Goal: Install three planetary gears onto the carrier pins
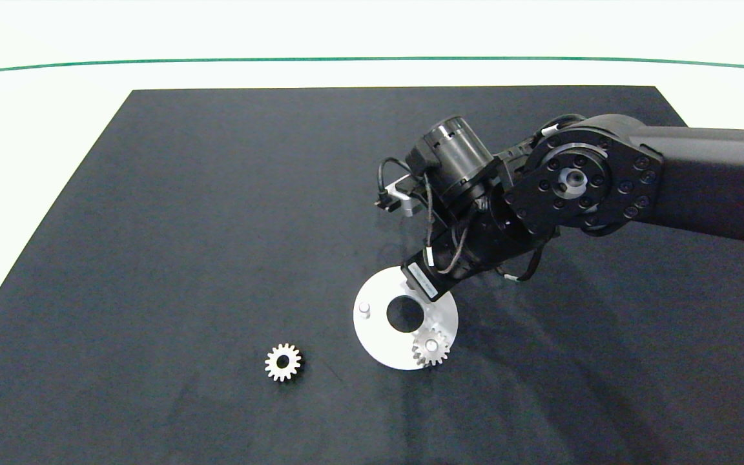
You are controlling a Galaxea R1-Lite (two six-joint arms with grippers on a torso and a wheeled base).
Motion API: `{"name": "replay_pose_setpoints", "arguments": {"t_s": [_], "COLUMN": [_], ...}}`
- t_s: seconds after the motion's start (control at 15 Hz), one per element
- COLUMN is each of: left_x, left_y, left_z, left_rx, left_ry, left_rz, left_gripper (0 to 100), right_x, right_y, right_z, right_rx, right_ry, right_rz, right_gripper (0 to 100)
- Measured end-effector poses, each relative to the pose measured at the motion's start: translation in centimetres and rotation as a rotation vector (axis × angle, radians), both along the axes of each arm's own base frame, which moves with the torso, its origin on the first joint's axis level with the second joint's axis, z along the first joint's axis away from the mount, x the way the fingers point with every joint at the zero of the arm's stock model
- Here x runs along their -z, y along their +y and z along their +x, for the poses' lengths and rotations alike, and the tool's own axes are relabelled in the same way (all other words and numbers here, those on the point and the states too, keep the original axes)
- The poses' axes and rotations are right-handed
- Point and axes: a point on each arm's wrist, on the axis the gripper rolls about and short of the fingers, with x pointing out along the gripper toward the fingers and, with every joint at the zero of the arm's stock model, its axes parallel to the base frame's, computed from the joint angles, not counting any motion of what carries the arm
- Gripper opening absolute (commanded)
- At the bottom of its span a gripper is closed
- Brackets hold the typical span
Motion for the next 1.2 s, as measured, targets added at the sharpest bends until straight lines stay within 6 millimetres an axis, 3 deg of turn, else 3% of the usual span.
{"name": "replay_pose_setpoints", "arguments": {"t_s": [0.4,0.6,0.8,1.2], "left_x": [-0.3,-0.4,-0.4,-0.5], "left_y": [0.0,0.0,0.0,0.1], "left_z": [-0.2,-0.2,-0.2,-0.4], "left_rx": [0.0,0.0,0.0,-0.002], "left_ry": [-0.013,-0.016,-0.016,-0.027], "left_rz": [-0.003,-0.003,-0.003,-0.004], "left_gripper": [100,100,100,100], "right_x": [-0.1,-0.8,-3.2,-6.9], "right_y": [0.0,-0.4,-1.7,-7.9], "right_z": [-0.1,-1.1,-3.6,-10.9], "right_rx": [-0.001,-0.01,-0.026,0.016], "right_ry": [0.0,-0.004,-0.041,-0.255], "right_rz": [0.0,0.002,0.028,0.137], "right_gripper": [100,100,100,100]}}
